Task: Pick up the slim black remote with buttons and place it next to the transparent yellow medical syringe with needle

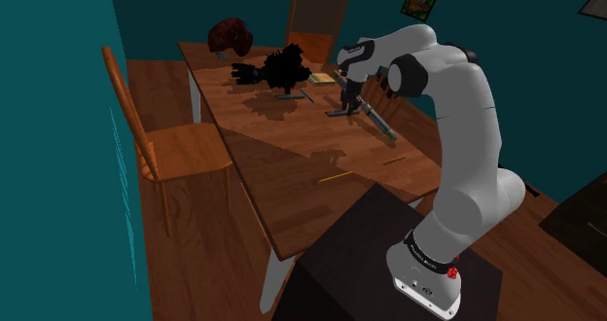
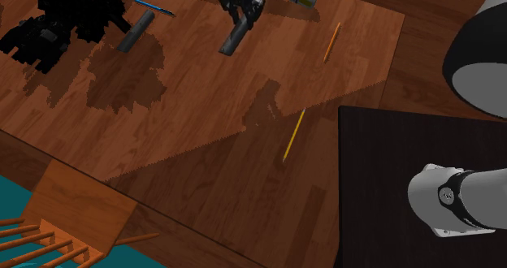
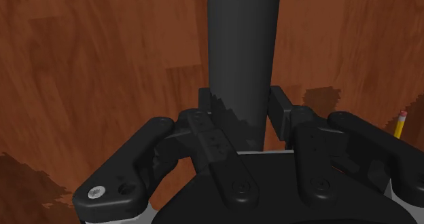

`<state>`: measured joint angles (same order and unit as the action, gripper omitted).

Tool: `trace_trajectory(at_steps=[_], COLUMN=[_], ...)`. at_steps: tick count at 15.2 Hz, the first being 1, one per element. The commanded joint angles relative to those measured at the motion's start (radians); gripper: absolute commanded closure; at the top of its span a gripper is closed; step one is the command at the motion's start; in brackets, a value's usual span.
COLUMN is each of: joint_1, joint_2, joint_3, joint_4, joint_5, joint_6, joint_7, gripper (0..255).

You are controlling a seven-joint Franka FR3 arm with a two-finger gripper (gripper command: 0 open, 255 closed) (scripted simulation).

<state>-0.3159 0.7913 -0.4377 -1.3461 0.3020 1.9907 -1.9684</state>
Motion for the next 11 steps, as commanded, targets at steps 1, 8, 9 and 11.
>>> trace_trajectory(at_steps=[1, 8, 9, 11], joint_1=[-0.003, -0.01, -0.012, -0.014], joint_2=[0.016, 0.067, 0.075, 0.091], joint_3=[0.004, 0.019, 0.021, 0.026], joint_4=[-0.004, -0.013, -0.013, -0.013], joint_5=[0.006, 0.022, 0.025, 0.029], joint_6=[0.02, 0.079, 0.087, 0.103], joint_7=[-0.003, -0.009, -0.01, -0.012], gripper=[255, 255, 255, 255])
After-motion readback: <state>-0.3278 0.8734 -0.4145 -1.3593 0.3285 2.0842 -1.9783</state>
